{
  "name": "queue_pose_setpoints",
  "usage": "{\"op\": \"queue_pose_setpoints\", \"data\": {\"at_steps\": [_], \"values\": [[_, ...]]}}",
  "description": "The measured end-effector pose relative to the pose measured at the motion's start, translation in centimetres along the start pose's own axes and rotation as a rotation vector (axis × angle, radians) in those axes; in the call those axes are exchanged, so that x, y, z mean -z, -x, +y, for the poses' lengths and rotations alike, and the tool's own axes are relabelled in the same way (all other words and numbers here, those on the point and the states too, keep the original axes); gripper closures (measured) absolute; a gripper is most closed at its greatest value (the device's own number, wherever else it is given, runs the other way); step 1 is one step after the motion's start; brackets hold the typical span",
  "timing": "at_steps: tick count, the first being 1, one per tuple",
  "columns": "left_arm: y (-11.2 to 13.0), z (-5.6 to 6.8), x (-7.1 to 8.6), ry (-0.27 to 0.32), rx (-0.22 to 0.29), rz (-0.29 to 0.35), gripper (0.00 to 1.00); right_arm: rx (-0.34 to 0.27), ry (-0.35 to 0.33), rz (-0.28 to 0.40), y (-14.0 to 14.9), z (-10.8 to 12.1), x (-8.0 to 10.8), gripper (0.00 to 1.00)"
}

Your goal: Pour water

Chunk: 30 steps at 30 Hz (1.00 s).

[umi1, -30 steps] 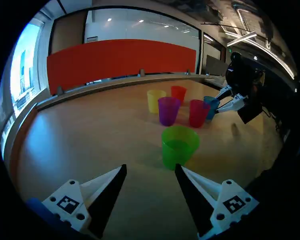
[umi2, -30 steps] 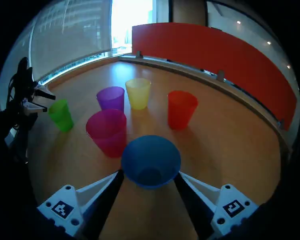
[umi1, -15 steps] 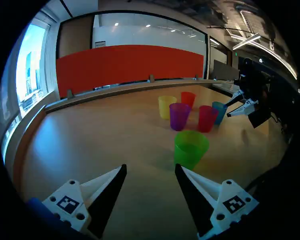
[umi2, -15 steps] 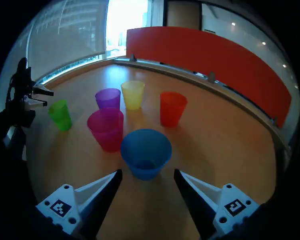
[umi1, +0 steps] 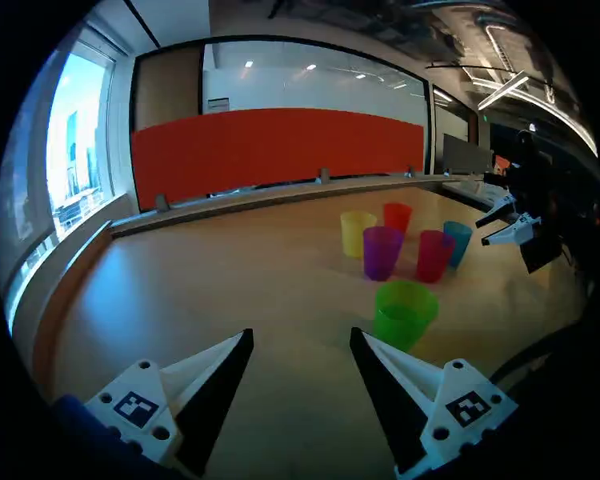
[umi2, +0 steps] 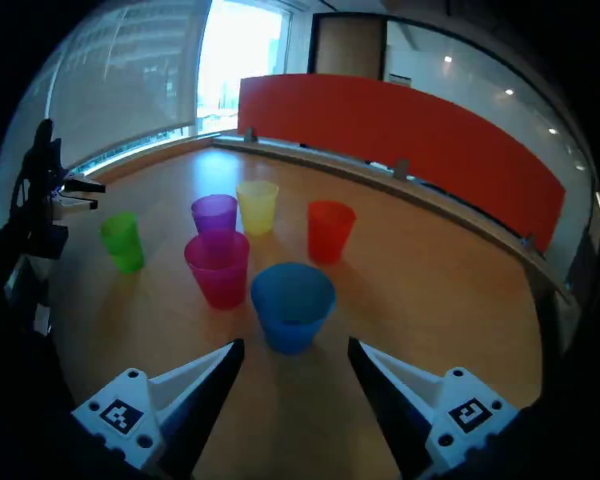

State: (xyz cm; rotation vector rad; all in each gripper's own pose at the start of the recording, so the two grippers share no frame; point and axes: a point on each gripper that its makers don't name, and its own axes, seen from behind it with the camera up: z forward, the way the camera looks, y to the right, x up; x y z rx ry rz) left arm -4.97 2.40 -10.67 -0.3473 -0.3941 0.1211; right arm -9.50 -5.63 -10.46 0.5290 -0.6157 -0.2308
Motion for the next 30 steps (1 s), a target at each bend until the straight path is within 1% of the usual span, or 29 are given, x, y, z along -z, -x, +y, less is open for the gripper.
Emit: {"op": "queue_pose_setpoints", "data": {"at_steps": [3,9,12,15,18,24,27,30], "values": [[-0.5,-0.4,-0.2,-0.019,0.008,0.018,0.11,-0.018,0.034,0.030,-0.5,0.2,0.6,0.00],[-1.8,-1.0,-0.2,-0.044,0.022,0.065,0.11,-0.049,0.098,0.115,-2.5,0.5,1.8,0.00],[-2.6,-1.5,0.0,-0.067,0.029,0.091,0.11,-0.047,0.129,0.150,-3.1,0.5,2.3,0.00],[-3.3,-1.9,0.2,-0.083,0.041,0.116,0.11,-0.037,0.173,0.192,-4.1,0.6,2.9,0.00],[-4.2,-2.3,0.4,-0.099,0.051,0.142,0.11,-0.032,0.232,0.254,-5.4,1.0,3.6,0.00],[-6.2,-3.6,0.8,-0.155,0.065,0.205,0.11,-0.054,0.381,0.377,-8.0,2.8,5.4,0.00],[-7.0,-4.2,0.9,-0.185,0.085,0.234,0.11,-0.066,0.454,0.437,-9.3,3.7,6.6,0.00],[-7.6,-5.0,1.0,-0.215,0.115,0.268,0.11,-0.078,0.510,0.484,-10.1,4.3,7.4,0.00]]}}
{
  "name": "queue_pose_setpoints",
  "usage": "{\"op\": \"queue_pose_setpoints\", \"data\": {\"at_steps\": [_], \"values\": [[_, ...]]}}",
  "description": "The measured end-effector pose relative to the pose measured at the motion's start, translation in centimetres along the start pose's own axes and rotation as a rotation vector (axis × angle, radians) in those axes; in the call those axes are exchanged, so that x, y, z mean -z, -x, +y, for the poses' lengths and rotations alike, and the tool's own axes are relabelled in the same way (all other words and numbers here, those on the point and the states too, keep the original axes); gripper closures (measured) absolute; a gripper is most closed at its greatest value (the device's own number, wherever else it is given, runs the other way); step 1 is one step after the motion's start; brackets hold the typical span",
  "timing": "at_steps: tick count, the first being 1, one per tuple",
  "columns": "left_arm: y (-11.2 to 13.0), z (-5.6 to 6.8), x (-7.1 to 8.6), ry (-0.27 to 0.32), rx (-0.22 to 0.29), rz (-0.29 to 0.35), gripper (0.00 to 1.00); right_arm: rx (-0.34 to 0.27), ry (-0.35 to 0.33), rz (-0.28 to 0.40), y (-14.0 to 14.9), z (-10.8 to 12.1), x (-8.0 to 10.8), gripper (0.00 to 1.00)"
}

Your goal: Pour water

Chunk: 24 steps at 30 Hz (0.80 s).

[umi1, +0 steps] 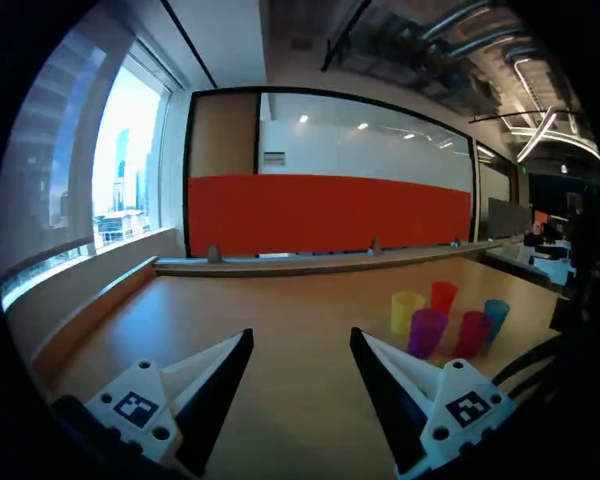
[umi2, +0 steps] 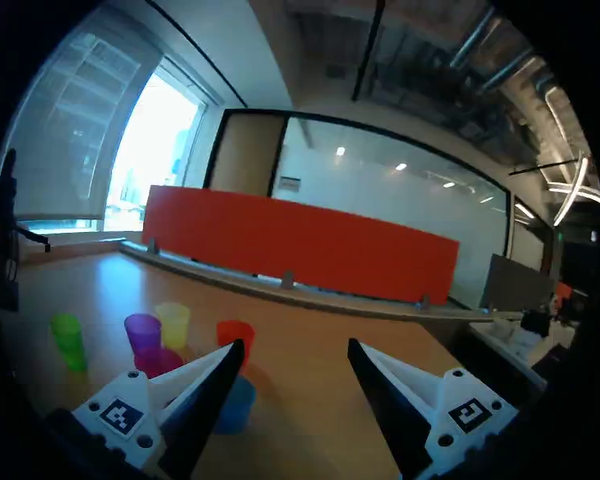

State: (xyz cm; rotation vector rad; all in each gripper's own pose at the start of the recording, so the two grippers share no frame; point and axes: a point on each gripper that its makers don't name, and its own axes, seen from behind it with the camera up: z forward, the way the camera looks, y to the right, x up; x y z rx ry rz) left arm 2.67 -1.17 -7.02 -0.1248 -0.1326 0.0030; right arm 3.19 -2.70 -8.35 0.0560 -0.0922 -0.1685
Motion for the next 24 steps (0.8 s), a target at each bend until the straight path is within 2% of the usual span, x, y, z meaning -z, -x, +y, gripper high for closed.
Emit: {"op": "queue_pose_setpoints", "data": {"at_steps": [3,6,12,15,18,24], "values": [[-0.6,-0.5,-0.2,-0.021,0.030,0.030,0.11,-0.024,0.039,0.025,-0.5,0.6,0.0,0.00],[-1.4,-0.8,-0.4,-0.029,0.050,0.061,0.11,-0.073,0.074,0.046,-0.9,1.3,-0.1,0.00],[-2.1,-1.1,-0.9,-0.041,0.060,0.102,0.11,-0.208,0.119,0.078,-1.4,2.9,-0.5,0.00],[-3.0,-1.2,-1.0,-0.054,0.064,0.136,0.11,-0.252,0.141,0.084,-1.5,3.6,-0.6,0.00],[-3.6,-1.2,-1.1,-0.068,0.069,0.169,0.11,-0.259,0.155,0.079,-1.3,3.9,-0.7,0.01],[-3.4,-0.7,-2.0,-0.098,0.061,0.195,0.11,-0.209,0.176,0.061,-1.5,3.8,-1.0,0.01]]}}
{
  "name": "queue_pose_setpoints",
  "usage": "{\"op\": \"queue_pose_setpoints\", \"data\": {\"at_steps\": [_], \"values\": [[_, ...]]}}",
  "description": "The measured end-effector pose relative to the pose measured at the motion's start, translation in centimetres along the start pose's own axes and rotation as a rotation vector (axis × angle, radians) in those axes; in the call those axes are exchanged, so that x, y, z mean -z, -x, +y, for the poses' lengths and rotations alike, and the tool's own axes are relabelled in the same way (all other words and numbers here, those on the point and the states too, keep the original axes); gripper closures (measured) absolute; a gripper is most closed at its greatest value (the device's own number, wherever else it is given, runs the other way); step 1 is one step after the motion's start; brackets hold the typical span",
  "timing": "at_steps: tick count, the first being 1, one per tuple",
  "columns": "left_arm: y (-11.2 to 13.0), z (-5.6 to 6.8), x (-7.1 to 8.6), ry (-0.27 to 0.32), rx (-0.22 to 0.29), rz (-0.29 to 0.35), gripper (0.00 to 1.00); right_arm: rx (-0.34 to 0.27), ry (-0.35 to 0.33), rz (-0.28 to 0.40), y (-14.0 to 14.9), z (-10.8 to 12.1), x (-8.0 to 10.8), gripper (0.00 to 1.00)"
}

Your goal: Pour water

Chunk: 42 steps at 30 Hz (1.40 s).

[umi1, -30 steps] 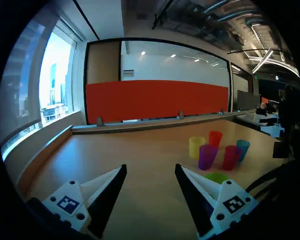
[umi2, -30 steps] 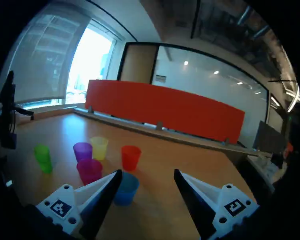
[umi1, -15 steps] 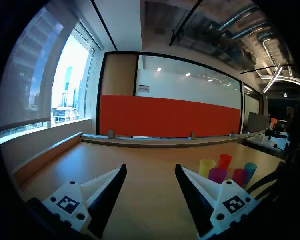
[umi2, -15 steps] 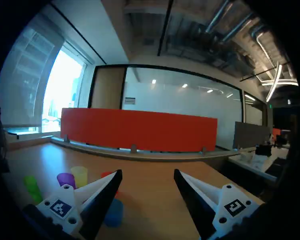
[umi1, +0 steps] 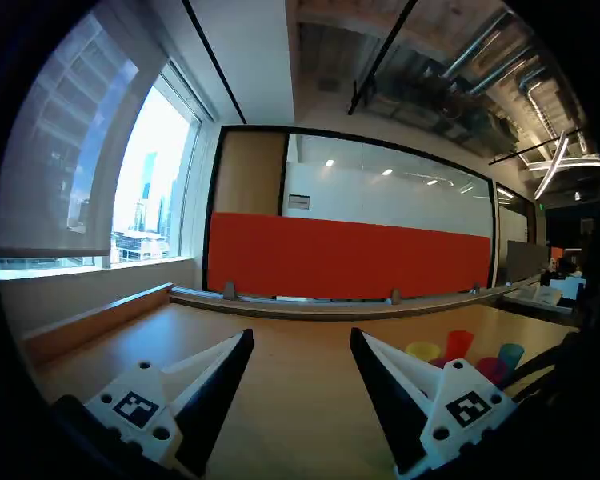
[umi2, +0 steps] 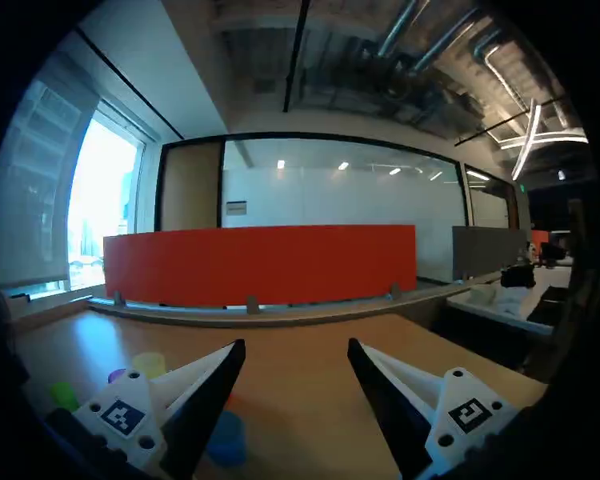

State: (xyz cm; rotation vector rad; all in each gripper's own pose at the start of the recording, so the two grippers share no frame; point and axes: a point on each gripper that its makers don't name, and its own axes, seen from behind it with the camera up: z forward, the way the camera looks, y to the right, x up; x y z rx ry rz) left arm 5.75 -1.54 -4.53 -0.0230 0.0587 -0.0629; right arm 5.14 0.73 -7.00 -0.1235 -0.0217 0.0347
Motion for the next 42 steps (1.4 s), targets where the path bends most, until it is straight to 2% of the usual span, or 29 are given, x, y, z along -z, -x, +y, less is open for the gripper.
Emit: {"op": "queue_pose_setpoints", "data": {"at_steps": [15,21,27,30,36,42], "values": [[3.0,0.1,-1.1,-0.081,-0.070,0.011,0.11,0.054,0.022,-0.020,-0.7,-1.0,-0.5,0.01],[4.3,0.7,-1.4,-0.090,-0.092,0.006,0.11,0.084,0.036,-0.033,-0.7,-0.8,-0.6,0.01],[5.4,1.7,-1.7,-0.081,-0.106,-0.007,0.11,0.090,0.032,-0.036,-1.0,-1.3,-1.0,0.01],[5.7,1.8,-2.0,-0.080,-0.116,-0.005,0.11,0.095,0.025,-0.044,-0.7,-1.7,-1.2,0.01],[6.0,0.8,-2.7,-0.090,-0.115,-0.006,0.11,0.112,0.014,-0.049,-0.3,-2.3,-1.4,0.00],[6.4,0.5,-3.4,-0.082,-0.101,-0.005,0.11,0.109,0.019,-0.055,-0.2,-2.1,-1.5,0.00]]}}
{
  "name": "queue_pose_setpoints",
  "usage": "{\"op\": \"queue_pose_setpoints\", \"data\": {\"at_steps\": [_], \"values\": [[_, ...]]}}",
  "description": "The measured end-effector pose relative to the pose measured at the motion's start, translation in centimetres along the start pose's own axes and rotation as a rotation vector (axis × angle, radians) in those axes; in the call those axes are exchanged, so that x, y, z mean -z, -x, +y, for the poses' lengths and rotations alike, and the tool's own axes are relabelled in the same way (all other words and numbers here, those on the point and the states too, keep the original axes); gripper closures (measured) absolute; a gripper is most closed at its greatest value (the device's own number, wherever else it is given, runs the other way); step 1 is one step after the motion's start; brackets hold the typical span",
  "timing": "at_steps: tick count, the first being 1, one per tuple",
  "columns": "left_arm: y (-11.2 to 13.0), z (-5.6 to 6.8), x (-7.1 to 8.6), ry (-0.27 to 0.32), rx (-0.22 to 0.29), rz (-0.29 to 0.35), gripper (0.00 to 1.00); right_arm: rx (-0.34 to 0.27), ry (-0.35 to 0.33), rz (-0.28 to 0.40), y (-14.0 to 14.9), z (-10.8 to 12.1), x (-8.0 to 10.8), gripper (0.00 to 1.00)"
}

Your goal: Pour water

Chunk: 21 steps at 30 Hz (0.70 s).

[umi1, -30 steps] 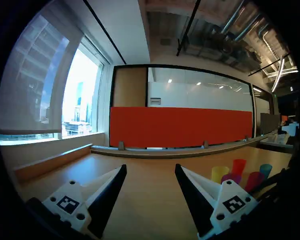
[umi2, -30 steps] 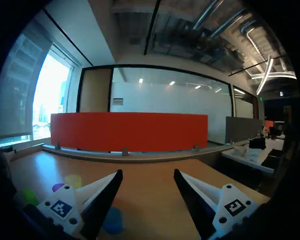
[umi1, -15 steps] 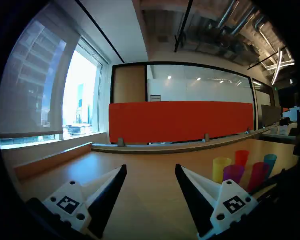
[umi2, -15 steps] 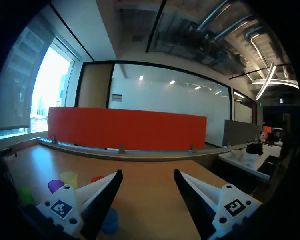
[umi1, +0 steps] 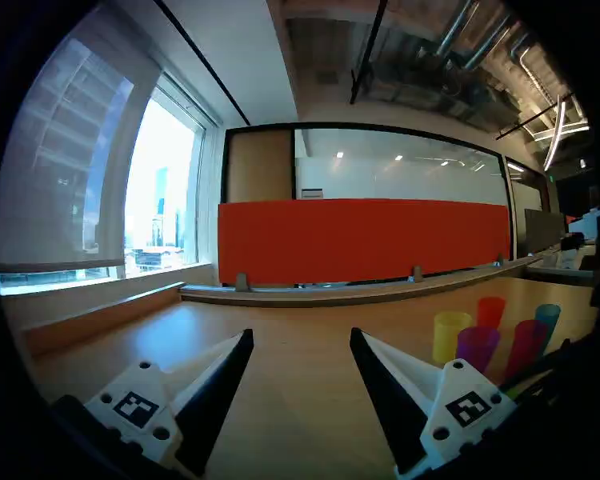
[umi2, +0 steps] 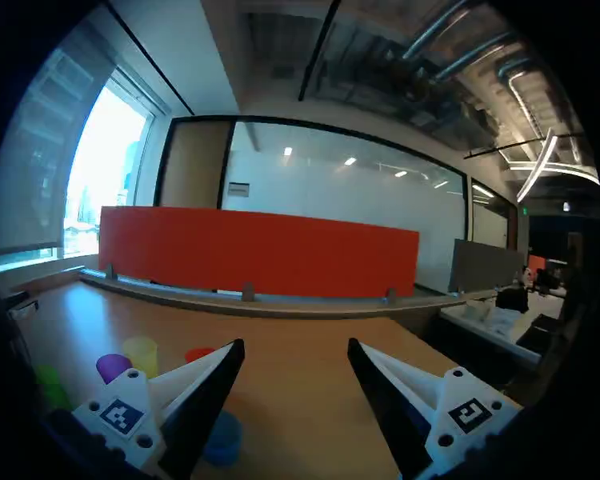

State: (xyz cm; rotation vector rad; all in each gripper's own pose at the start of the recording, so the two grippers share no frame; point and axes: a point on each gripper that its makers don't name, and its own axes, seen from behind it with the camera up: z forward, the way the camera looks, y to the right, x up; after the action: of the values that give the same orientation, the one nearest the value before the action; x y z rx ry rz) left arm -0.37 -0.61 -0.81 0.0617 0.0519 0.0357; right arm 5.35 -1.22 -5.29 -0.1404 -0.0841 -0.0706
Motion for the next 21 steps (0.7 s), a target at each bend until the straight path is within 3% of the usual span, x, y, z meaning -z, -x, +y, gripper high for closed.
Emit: {"op": "queue_pose_setpoints", "data": {"at_steps": [21], "values": [[1.4,-0.1,-0.9,0.003,0.020,-0.042,0.11,-0.008,-0.013,0.000,0.1,-0.3,-0.1,0.00]]}}
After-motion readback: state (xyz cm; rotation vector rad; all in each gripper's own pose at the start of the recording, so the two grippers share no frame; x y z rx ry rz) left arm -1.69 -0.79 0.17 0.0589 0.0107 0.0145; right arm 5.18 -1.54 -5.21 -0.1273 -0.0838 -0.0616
